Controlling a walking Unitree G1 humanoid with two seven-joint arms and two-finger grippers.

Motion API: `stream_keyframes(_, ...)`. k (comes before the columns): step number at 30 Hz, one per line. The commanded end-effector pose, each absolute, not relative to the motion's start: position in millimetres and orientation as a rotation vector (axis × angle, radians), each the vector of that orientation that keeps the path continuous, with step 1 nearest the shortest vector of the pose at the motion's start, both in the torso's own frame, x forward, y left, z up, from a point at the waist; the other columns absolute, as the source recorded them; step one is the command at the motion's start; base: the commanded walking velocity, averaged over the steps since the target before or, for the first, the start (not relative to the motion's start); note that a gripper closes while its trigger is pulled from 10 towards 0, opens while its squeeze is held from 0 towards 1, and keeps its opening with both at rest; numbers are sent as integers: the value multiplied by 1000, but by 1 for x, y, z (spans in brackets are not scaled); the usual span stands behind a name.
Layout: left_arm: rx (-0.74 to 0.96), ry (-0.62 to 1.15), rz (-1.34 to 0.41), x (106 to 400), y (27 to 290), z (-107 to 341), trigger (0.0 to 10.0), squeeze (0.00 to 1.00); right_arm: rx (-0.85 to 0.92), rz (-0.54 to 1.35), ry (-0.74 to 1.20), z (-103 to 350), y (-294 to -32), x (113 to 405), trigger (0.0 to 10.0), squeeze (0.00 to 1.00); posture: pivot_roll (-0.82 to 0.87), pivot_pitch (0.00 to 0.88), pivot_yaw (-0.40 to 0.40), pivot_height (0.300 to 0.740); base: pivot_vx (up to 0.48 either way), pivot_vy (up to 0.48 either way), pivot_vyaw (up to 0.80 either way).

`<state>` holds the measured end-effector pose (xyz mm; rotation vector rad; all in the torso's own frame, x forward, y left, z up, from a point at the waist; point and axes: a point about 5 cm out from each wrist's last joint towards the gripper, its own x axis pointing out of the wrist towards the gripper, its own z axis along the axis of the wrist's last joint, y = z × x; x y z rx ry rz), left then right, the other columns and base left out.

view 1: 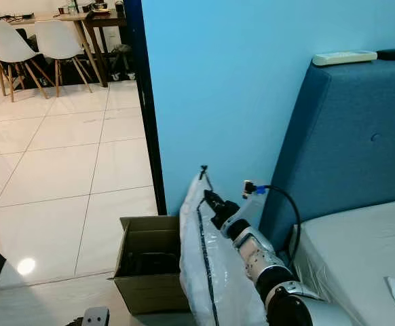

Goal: Clean up the room

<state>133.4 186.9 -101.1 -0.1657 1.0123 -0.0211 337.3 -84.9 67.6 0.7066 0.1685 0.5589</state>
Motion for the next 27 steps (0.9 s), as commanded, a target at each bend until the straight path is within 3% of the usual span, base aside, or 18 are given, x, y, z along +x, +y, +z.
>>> stream_keyframes(1,-156,1101,-48,115,181,-109,10000,0,726,616,138,77,-78,341,0,0,27,17,-21,642,0,0,0)
stream_keyframes(9,-149,1118,-70,109,176,-111,10000,0,653,673,181,75,-70,339,0,0,30,10,-30,642,0,0,0)
stream_keyframes(27,-107,1134,-89,105,187,-110,10000,0,466,553,279,58,-77,335,0,0,51,23,-9,642,0,0,0)
